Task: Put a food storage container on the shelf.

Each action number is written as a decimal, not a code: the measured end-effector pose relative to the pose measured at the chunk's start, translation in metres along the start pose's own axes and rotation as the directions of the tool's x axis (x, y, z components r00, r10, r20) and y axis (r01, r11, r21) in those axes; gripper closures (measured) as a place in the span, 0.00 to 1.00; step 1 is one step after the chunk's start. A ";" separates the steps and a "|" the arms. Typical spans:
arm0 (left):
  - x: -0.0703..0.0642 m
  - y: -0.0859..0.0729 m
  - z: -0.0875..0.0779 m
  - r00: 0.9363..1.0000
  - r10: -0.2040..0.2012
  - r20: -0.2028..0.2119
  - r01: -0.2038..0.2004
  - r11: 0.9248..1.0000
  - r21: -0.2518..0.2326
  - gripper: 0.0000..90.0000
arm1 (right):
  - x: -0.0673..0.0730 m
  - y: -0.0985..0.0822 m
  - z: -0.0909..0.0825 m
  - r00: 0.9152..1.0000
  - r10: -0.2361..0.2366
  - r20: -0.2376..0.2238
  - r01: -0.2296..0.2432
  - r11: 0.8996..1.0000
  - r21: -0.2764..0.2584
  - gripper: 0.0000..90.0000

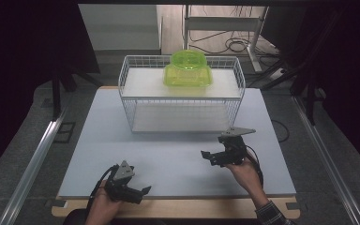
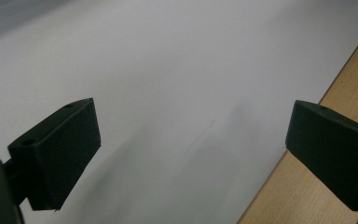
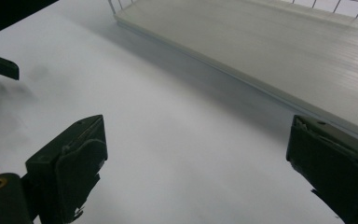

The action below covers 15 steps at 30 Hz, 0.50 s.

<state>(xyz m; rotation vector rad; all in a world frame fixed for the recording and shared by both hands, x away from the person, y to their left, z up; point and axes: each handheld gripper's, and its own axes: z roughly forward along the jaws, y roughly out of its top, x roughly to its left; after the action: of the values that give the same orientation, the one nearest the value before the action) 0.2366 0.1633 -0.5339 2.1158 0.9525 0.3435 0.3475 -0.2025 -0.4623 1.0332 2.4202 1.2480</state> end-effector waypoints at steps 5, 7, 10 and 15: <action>0.000 0.000 0.000 1.000 0.000 -0.001 0.000 1.000 -0.001 0.03 | 0.003 -0.006 -0.003 1.000 -0.022 0.016 0.022 1.000 0.011 0.06; 0.000 0.000 0.000 1.000 0.001 -0.002 -0.001 1.000 0.000 0.03 | 0.004 -0.009 -0.006 0.999 -0.034 0.027 0.033 0.999 0.016 0.06; 0.000 0.000 0.000 1.000 0.001 -0.002 -0.001 1.000 0.002 0.03 | 0.005 -0.012 -0.008 0.999 -0.034 0.030 0.034 0.999 0.016 0.06; 0.000 0.000 0.000 1.000 0.001 -0.003 -0.001 1.000 0.003 0.03 | 0.004 -0.021 -0.014 0.998 -0.041 0.048 0.039 0.999 0.024 0.06</action>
<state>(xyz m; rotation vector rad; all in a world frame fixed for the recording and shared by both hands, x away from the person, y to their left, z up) 0.2366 0.1630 -0.5343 2.1193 0.9540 0.3456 0.3275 -0.2162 -0.4699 1.0043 2.4123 1.1709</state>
